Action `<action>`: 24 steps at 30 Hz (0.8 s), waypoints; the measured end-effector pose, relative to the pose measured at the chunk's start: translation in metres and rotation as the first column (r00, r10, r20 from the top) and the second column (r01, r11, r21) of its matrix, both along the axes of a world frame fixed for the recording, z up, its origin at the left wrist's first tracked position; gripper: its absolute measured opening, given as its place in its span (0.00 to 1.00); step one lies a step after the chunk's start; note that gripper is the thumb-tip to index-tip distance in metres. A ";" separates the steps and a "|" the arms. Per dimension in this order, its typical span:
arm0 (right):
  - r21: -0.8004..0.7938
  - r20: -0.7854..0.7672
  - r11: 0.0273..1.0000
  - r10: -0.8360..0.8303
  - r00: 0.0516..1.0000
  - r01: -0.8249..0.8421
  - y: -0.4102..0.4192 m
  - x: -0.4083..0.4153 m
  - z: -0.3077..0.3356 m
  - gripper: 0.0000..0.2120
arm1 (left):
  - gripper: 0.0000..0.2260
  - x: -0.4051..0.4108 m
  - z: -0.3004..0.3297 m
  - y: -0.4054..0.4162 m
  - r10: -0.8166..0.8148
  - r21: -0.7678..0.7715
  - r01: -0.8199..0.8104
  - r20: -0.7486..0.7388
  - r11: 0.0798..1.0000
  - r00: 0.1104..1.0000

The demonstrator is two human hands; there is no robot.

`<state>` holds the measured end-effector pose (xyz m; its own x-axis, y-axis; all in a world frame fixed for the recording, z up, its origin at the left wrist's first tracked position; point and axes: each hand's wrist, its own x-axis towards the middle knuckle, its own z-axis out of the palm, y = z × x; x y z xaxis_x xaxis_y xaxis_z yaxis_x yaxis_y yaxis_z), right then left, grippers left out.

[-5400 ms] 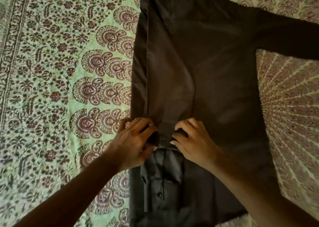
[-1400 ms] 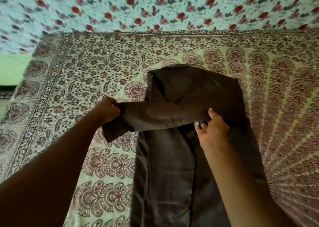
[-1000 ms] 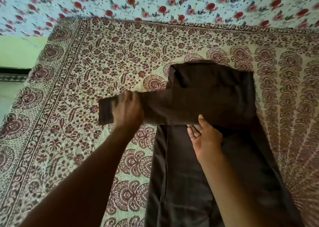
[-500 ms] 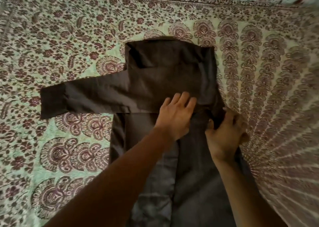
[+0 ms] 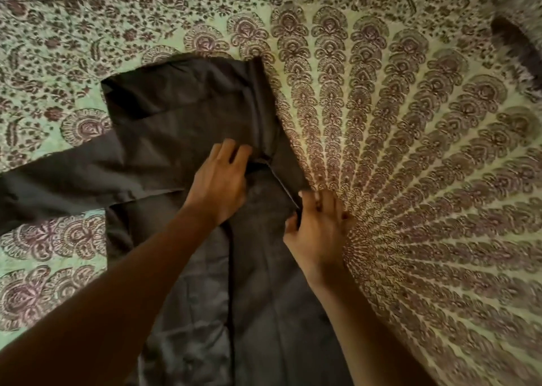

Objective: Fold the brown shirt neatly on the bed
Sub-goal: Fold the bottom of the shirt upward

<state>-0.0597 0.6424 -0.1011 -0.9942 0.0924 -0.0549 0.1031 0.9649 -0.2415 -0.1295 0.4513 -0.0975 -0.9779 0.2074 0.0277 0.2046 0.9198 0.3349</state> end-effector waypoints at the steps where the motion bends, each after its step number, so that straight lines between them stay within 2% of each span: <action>1: -0.010 0.003 1.000 -0.023 1.000 0.023 0.009 0.012 0.002 0.22 | 0.22 0.011 0.000 0.010 -0.009 0.092 0.005 0.035 0.996 0.999; 4: -0.161 0.049 0.986 -0.043 0.998 0.051 0.033 0.045 0.012 0.30 | 0.29 0.046 0.001 0.042 -0.055 0.397 -0.035 0.213 0.917 0.976; 8: -0.202 0.181 0.966 -0.126 0.975 0.163 0.053 0.086 0.030 0.36 | 0.29 0.091 0.010 0.078 0.058 0.571 -0.286 0.383 0.769 0.922; 10: -0.168 0.269 0.973 -0.112 0.956 0.161 0.059 0.105 0.036 0.34 | 0.27 0.109 0.017 0.089 0.029 0.603 -0.324 0.446 0.729 0.894; 12: -0.133 0.307 0.988 -0.038 0.951 0.082 0.060 0.127 0.039 0.28 | 0.25 0.126 0.024 0.098 -0.050 0.622 -0.305 0.485 0.721 0.873; 15: -0.202 0.304 0.979 0.035 0.952 0.028 0.065 0.159 0.039 0.30 | 0.24 0.147 0.030 0.108 -0.096 0.592 -0.318 0.561 0.740 0.822; 17: -0.108 0.316 0.991 -0.043 0.948 0.081 0.076 0.178 0.035 0.32 | 0.22 0.158 0.030 0.114 -0.106 0.597 -0.356 0.600 0.719 0.793; 19: 0.044 0.297 0.991 -0.133 0.946 0.126 0.088 0.198 0.033 0.31 | 0.18 0.170 0.030 0.120 -0.071 0.593 -0.487 0.678 0.641 0.732; 20: 0.070 0.297 0.988 -0.153 0.943 0.138 0.093 0.206 0.033 0.31 | 0.17 0.175 0.030 0.123 -0.041 0.572 -0.561 0.721 0.598 0.691; 22: 0.020 0.331 0.990 -0.138 0.934 0.139 0.103 0.224 0.032 0.27 | 0.18 0.187 0.031 0.128 -0.022 0.549 -0.630 0.763 0.550 0.646; 24: -0.067 0.311 0.991 -0.085 0.947 0.111 0.112 0.243 0.031 0.20 | 0.21 0.202 0.034 0.134 -0.032 0.562 -0.634 0.761 0.532 0.648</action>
